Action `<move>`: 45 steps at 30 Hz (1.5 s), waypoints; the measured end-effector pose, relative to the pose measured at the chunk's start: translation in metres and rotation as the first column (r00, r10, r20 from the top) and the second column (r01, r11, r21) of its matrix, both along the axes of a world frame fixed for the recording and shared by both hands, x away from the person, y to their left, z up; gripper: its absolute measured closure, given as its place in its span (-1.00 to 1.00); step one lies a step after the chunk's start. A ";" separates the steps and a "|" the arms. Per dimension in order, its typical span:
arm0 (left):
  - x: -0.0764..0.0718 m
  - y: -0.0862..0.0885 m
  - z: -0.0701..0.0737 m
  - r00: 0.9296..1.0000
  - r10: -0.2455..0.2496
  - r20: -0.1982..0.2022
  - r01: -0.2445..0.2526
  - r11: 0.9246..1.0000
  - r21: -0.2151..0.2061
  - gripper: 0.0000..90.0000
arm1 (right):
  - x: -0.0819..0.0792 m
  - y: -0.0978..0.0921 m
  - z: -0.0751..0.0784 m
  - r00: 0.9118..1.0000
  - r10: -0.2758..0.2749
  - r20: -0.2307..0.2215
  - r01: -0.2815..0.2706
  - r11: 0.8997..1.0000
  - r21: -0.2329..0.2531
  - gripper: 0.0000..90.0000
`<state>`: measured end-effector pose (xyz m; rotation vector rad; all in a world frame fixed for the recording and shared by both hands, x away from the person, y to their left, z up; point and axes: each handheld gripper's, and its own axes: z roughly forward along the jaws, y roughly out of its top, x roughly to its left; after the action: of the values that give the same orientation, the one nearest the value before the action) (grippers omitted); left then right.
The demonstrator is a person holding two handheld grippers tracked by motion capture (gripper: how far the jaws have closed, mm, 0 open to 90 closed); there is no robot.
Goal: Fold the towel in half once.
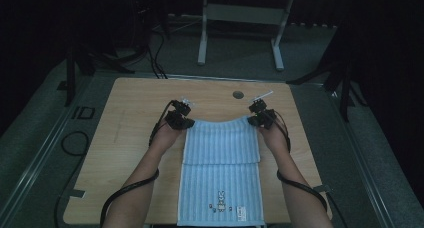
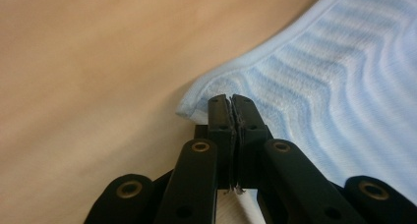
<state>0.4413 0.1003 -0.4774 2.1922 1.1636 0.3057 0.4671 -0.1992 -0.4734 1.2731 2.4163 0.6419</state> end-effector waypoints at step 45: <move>-0.185 0.033 0.021 0.969 -0.228 0.092 0.239 0.960 -0.147 0.94 | -0.186 -0.041 0.022 0.959 0.246 0.139 -0.269 0.946 0.182 0.93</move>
<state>0.2558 0.1337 -0.4562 2.1331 0.8476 0.1853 0.2813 -0.2403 -0.4515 0.9637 2.4926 1.0247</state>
